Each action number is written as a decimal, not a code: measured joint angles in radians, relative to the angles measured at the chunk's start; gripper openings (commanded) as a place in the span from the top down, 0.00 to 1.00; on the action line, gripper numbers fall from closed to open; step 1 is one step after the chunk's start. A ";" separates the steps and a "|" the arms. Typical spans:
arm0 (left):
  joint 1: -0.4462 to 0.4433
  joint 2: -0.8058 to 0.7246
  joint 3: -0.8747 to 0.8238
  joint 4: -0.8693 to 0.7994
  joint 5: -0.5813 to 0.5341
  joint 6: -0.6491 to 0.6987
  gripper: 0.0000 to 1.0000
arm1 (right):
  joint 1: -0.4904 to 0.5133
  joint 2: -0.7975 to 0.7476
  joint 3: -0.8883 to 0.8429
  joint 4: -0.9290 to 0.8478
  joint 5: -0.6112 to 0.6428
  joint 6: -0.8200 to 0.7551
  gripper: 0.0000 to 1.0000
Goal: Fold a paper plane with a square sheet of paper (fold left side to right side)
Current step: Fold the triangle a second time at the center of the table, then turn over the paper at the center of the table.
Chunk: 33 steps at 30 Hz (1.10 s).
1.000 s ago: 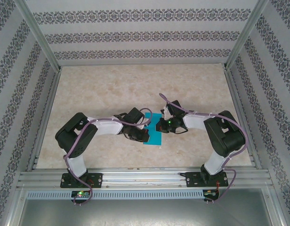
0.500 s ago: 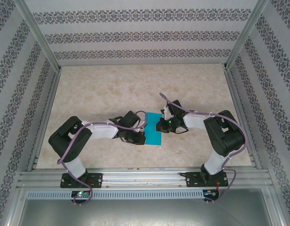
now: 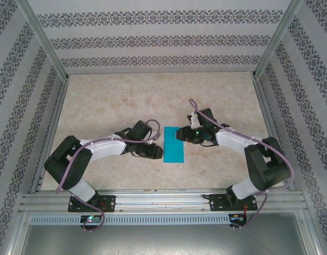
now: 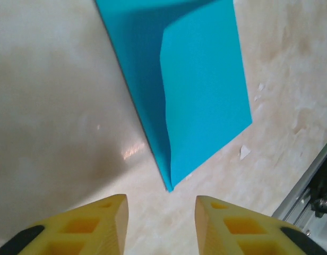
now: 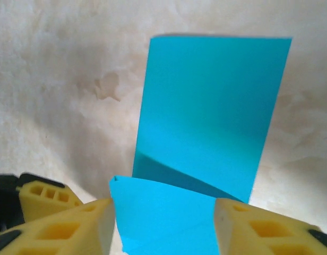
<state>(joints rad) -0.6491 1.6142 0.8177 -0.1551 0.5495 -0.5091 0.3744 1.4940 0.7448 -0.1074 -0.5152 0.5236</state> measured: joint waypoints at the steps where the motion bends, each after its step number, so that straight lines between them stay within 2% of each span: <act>1: 0.003 0.013 0.014 0.006 0.002 0.001 0.57 | -0.005 -0.018 -0.013 0.006 0.005 0.001 0.35; 4: 0.003 0.063 0.071 0.027 0.004 0.006 0.56 | -0.026 -0.071 -0.064 0.020 0.021 -0.005 0.26; 9: 0.009 0.140 0.132 0.063 0.003 0.012 0.59 | -0.035 -0.127 -0.132 0.032 0.029 -0.008 0.24; 11: 0.010 0.170 0.150 0.068 0.000 0.014 0.64 | -0.035 -0.140 -0.148 0.036 0.029 -0.008 0.24; 16: 0.010 0.213 0.164 0.079 -0.003 0.027 0.85 | -0.037 -0.161 -0.185 0.041 0.019 -0.009 0.32; 19: 0.010 0.212 0.160 0.103 -0.005 0.030 0.92 | -0.037 -0.162 -0.200 0.048 -0.005 -0.008 0.36; 27: 0.010 0.110 0.067 0.180 -0.033 0.019 0.94 | -0.038 -0.122 -0.231 0.181 -0.106 0.040 0.41; 33: 0.010 0.098 0.055 0.214 -0.039 0.004 0.94 | -0.022 -0.043 -0.233 0.295 -0.140 0.103 0.41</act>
<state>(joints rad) -0.6392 1.7119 0.8730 0.0593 0.5102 -0.5053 0.3523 1.4509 0.5114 0.1879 -0.6548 0.6262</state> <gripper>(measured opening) 0.059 0.590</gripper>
